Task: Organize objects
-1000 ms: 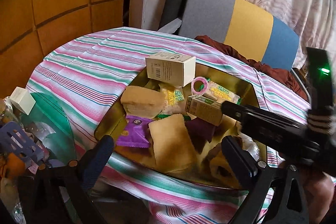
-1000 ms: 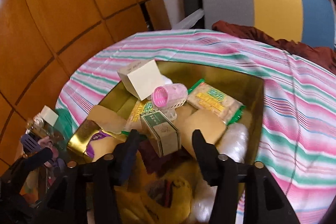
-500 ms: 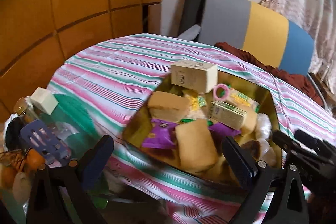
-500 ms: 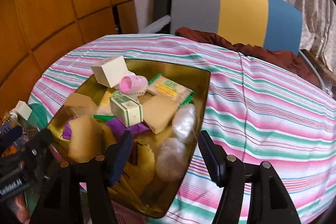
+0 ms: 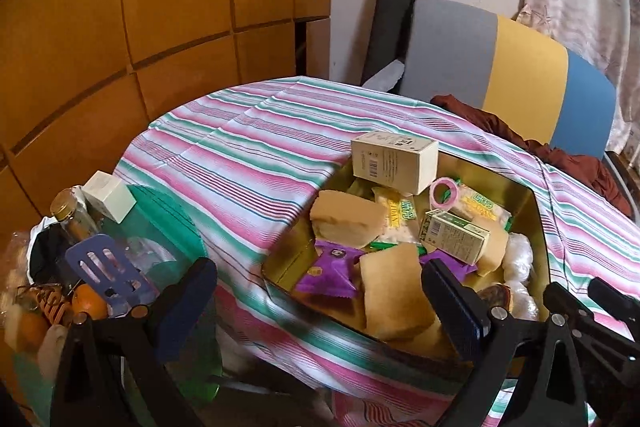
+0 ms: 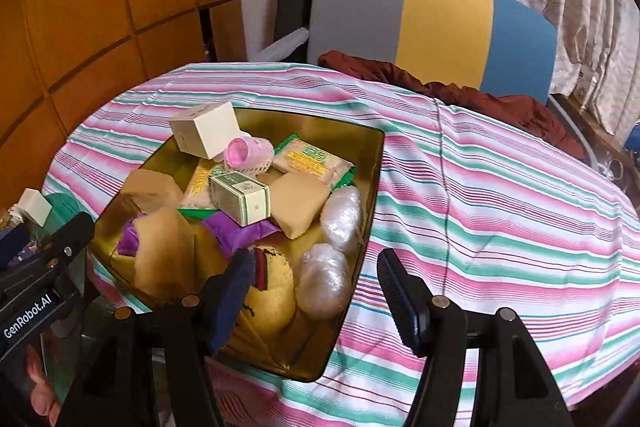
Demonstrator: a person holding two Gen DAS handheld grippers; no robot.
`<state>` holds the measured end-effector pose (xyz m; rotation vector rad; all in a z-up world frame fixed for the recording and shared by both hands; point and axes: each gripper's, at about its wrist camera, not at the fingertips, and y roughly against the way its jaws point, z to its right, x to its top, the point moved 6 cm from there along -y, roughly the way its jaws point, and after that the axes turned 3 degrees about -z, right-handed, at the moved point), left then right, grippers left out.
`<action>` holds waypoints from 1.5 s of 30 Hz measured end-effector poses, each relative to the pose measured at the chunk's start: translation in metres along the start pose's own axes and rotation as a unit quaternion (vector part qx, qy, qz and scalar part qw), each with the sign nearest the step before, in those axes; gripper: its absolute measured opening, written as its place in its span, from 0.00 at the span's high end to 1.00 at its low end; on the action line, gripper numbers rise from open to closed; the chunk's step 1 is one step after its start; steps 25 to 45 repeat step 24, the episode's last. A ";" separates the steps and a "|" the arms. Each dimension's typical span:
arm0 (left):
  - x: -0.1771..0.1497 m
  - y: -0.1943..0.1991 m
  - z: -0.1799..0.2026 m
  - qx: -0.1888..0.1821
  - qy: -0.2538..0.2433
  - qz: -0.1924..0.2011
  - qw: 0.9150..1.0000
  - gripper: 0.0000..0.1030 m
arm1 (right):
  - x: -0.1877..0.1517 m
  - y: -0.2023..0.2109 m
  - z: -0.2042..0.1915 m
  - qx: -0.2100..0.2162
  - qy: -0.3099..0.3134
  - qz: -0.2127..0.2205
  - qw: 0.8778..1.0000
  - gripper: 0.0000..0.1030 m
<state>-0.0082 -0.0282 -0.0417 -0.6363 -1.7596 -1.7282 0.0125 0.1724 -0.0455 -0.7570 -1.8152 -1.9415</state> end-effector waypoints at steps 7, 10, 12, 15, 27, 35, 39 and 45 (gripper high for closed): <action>-0.002 -0.001 0.003 -0.007 -0.005 -0.022 1.000 0.00 | -0.003 -0.002 0.001 0.004 -0.014 -0.005 1.000 0.37; -0.003 0.000 0.004 0.001 -0.012 -0.020 1.000 0.00 | -0.003 -0.001 0.000 0.006 -0.018 -0.002 1.000 0.37; -0.003 0.001 0.004 0.005 -0.016 -0.018 1.000 0.00 | -0.002 0.001 0.000 0.005 -0.020 0.005 1.000 0.37; -0.004 0.002 0.005 0.009 -0.021 -0.017 1.000 0.00 | 0.000 0.002 0.000 0.005 -0.021 0.009 1.000 0.37; -0.006 0.005 0.007 0.025 -0.034 -0.007 0.999 0.00 | 0.000 0.002 0.000 0.012 -0.026 0.008 1.000 0.37; -0.006 0.005 0.007 0.025 -0.034 -0.007 0.999 0.00 | 0.000 0.002 0.000 0.012 -0.026 0.008 1.000 0.37; -0.006 0.005 0.007 0.025 -0.034 -0.007 0.999 0.00 | 0.000 0.002 0.000 0.012 -0.026 0.008 1.000 0.37; -0.006 0.005 0.007 0.025 -0.034 -0.007 0.999 0.00 | 0.000 0.002 0.000 0.012 -0.026 0.008 1.000 0.37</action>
